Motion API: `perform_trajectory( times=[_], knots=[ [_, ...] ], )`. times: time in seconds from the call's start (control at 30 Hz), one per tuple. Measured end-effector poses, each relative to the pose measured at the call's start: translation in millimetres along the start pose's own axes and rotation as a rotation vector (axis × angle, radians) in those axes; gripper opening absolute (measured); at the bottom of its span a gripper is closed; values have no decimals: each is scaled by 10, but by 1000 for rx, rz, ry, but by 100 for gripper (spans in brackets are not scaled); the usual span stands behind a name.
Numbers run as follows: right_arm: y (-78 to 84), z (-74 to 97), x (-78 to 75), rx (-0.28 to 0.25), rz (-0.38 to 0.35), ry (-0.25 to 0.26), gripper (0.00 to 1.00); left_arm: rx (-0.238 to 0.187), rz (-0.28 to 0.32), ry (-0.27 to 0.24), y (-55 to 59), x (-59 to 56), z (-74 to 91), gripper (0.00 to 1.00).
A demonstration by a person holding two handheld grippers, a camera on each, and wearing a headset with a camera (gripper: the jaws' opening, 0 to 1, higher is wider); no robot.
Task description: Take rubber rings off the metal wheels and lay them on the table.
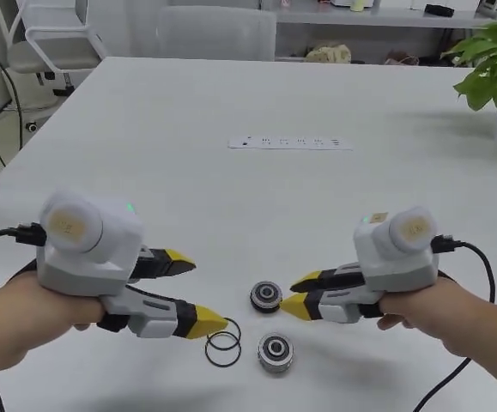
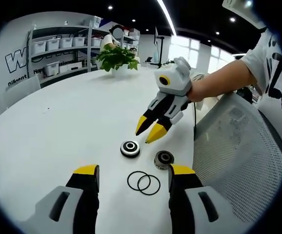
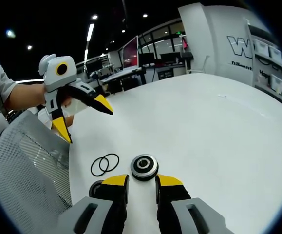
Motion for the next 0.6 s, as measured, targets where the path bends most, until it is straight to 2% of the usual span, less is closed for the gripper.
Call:
perform_trajectory(
  times=[0.6],
  knots=[
    [63,-76,-8,16,15,-7,19,27,-8,25,12,34,-192,52]
  ],
)
Point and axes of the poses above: the centre of the closed fingertips' face, and the gripper's own axes: z roughly backward along the fingers, x roughly to its left, y roughly out of its underside, the point moved 5 cm from there along z, roughly backward along the fingers, and after that the axes turned 1 degree about y, right-handed, at the moved point
